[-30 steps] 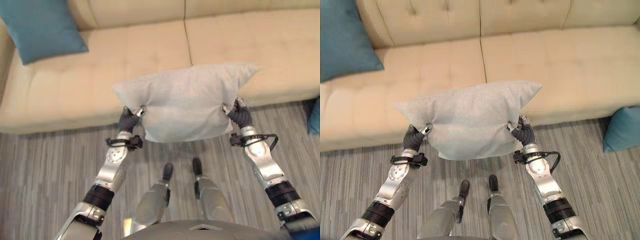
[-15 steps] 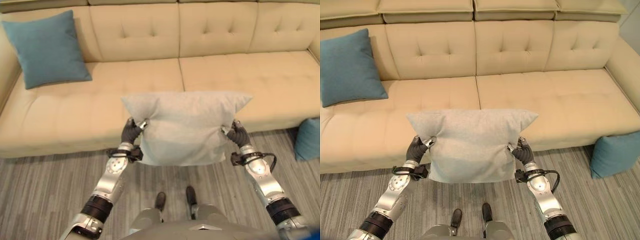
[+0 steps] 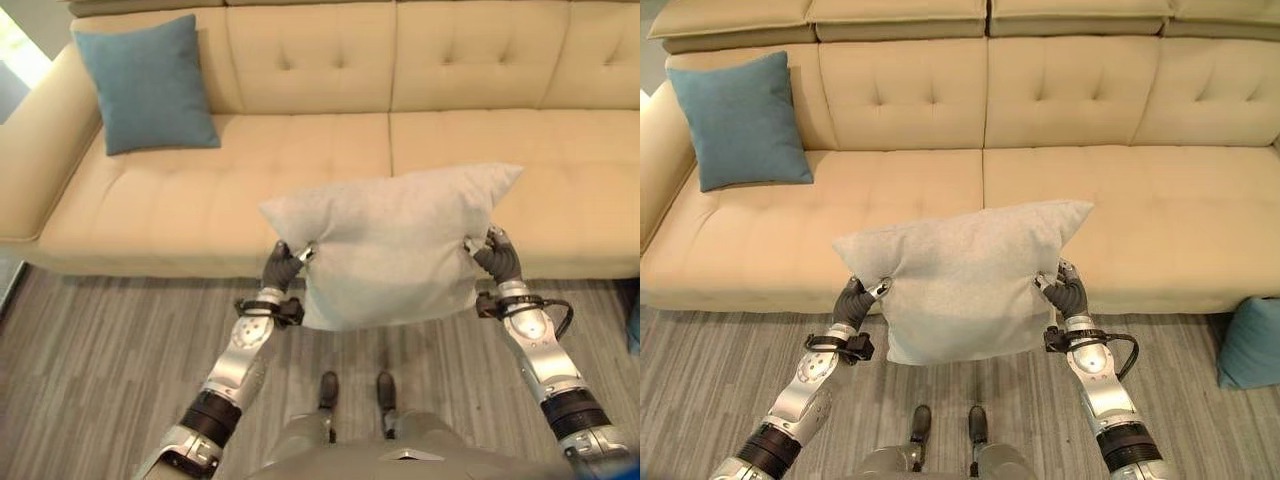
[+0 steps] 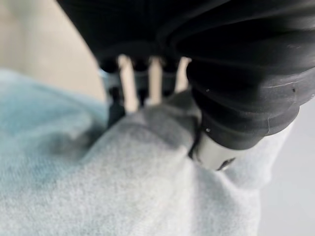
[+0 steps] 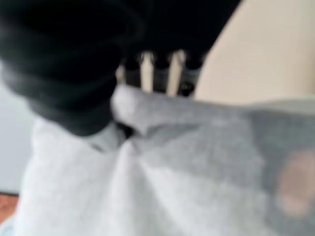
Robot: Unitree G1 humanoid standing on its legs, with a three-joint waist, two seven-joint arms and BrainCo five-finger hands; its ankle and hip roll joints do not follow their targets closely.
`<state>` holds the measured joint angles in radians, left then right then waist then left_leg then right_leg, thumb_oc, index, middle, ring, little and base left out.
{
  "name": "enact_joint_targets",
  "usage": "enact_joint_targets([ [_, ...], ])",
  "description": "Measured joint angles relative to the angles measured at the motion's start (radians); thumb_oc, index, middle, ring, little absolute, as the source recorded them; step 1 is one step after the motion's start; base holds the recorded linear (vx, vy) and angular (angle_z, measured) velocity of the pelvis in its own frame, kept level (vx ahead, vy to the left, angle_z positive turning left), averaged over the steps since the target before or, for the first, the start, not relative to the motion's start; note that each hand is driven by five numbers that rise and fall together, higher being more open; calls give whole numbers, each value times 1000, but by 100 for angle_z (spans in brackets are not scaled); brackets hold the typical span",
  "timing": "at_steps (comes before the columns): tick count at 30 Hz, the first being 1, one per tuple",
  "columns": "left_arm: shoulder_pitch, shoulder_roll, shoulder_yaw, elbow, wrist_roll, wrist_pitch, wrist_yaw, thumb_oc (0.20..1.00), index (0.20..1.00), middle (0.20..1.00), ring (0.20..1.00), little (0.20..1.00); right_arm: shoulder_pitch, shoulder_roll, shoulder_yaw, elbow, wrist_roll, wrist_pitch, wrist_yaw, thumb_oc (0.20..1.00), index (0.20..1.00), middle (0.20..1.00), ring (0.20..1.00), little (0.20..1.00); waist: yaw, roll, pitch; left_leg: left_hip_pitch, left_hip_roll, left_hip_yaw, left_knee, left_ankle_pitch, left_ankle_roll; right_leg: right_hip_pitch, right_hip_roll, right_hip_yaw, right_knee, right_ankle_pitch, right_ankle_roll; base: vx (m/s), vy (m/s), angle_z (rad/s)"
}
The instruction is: Pick up all the scattered cushions and arrange them neatly on the sofa.
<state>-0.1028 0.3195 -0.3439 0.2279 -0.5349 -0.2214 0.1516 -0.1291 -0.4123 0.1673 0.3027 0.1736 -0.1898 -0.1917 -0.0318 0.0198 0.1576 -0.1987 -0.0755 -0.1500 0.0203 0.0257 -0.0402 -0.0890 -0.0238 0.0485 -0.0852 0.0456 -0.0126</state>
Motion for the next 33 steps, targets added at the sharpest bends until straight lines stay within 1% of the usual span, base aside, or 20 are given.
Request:
enact_joint_targets([
  [1,7,1,3,0,-3,1,1,200,200,200,200,200,2,-1,4,-3,-1,3,5,200,200,200,200,200,6,28,2,17,15,16,-41,29,31,9,8,19,19,-30,34,418,286,-73],
  [2,11,3,4,0,-4,3,2,200,200,200,200,200,26,15,5,-9,-1,10,4,200,200,200,200,200,14,22,6,82,5,59,-79,36,70,12,-9,49,92,-69,67,214,191,-62],
  [4,2,7,3,-1,-3,4,3,200,200,200,200,200,48,14,4,-36,-1,10,4,200,200,200,200,200,10,17,6,122,-18,66,-88,29,94,-28,-22,70,242,-134,111,148,139,-27],
  [6,-13,24,1,-1,-2,4,6,200,200,200,200,200,48,14,13,-46,-1,11,5,200,200,200,200,200,-10,7,10,149,-23,60,-90,31,103,-132,-17,86,492,-191,164,153,85,13],
  [8,-30,51,0,-1,0,4,7,200,200,200,200,200,46,17,19,-55,-1,10,5,200,200,200,200,200,-6,-18,8,157,-28,63,-89,26,98,-196,-10,101,579,-209,162,205,50,10],
  [12,-34,61,38,7,1,4,8,200,200,200,200,200,8,16,49,-44,-1,11,29,200,200,200,200,200,28,-20,9,192,-10,87,-103,-14,82,-255,38,72,399,-198,140,308,2,-29],
  [14,-44,61,69,21,1,3,8,200,200,200,200,200,4,17,58,-49,2,10,38,200,200,200,200,200,10,-28,5,210,-10,77,-105,-47,68,-297,91,72,280,-113,145,305,-49,-5],
  [16,-41,60,68,32,2,4,8,200,200,200,200,200,15,17,61,-48,4,11,42,200,200,200,200,200,-19,-45,-4,254,-28,41,-106,-78,70,-289,114,70,160,-15,126,286,-113,61],
  [18,-24,49,52,32,3,4,7,200,200,200,200,200,23,13,58,-43,4,11,38,200,200,200,200,200,-46,-65,-18,321,-50,-6,-107,-97,61,-242,107,53,117,44,90,262,-127,86],
  [19,-5,46,46,32,2,4,6,200,200,200,200,200,31,10,58,-40,4,11,37,200,200,200,200,200,-43,-86,-44,351,-69,-26,-106,-108,45,-208,86,45,98,87,38,230,-118,60],
  [20,12,34,46,32,1,4,6,200,200,200,200,200,31,6,57,-37,4,11,37,200,200,200,200,200,-32,-79,-62,363,-65,-30,-98,-119,31,-196,93,40,93,125,-2,191,-129,40],
  [22,25,24,47,32,0,4,6,200,200,200,200,200,30,6,54,-32,4,11,37,200,200,200,200,200,-13,-73,-66,337,-68,-27,6,-131,13,-134,91,33,40,133,-29,123,-122,25],
  [24,23,18,45,31,-2,5,4,200,200,200,200,200,30,-3,53,-32,5,11,37,200,200,200,200,200,-6,-75,-66,216,-92,-25,290,-194,-40,-80,79,35,15,126,-63,164,-122,23],
  [25,23,19,45,28,-3,4,-1,200,200,200,200,200,28,-6,53,-32,10,11,36,200,200,200,200,200,15,-71,-70,183,-82,-27,368,-204,-27,-49,90,45,-1,110,-83,249,-122,0],
  [26,19,15,44,27,-4,3,-1,200,200,200,200,200,27,-2,51,-33,11,11,33,200,200,200,200,200,25,-78,-66,161,-40,-30,331,-207,-23,-21,104,49,-4,92,-96,151,-52,-15],
  [29,18,26,42,27,-3,6,-1,200,200,200,200,200,21,0,46,-32,12,11,32,200,200,200,200,200,18,-96,-55,108,0,-28,157,-194,-31,6,100,58,-4,68,-58,150,-6,-11],
  [30,15,26,30,27,-3,7,-1,200,200,200,200,200,22,-1,39,-31,13,11,29,200,200,200,200,200,10,-104,-50,74,-1,-18,75,-166,-32,19,94,59,-5,46,-25,108,56,-20],
  [31,17,23,25,27,-3,11,-1,200,200,200,200,200,24,-1,36,-31,13,11,27,200,200,200,200,200,-4,-110,-45,30,-3,-21,11,-87,-31,40,97,45,-5,38,-14,134,117,-45],
  [32,18,28,29,27,-3,13,-1,200,200,200,200,200,25,4,38,-30,12,11,23,200,200,200,200,200,-7,-109,-45,3,-16,-23,11,-36,10,54,112,79,-5,15,18,165,154,-68],
  [33,24,30,29,27,-3,13,-1,200,200,200,200,200,31,5,39,-29,10,12,23,200,200,200,200,200,-8,-108,-46,16,-30,-19,5,-20,26,68,120,93,-5,15,18,149,188,-76],
])
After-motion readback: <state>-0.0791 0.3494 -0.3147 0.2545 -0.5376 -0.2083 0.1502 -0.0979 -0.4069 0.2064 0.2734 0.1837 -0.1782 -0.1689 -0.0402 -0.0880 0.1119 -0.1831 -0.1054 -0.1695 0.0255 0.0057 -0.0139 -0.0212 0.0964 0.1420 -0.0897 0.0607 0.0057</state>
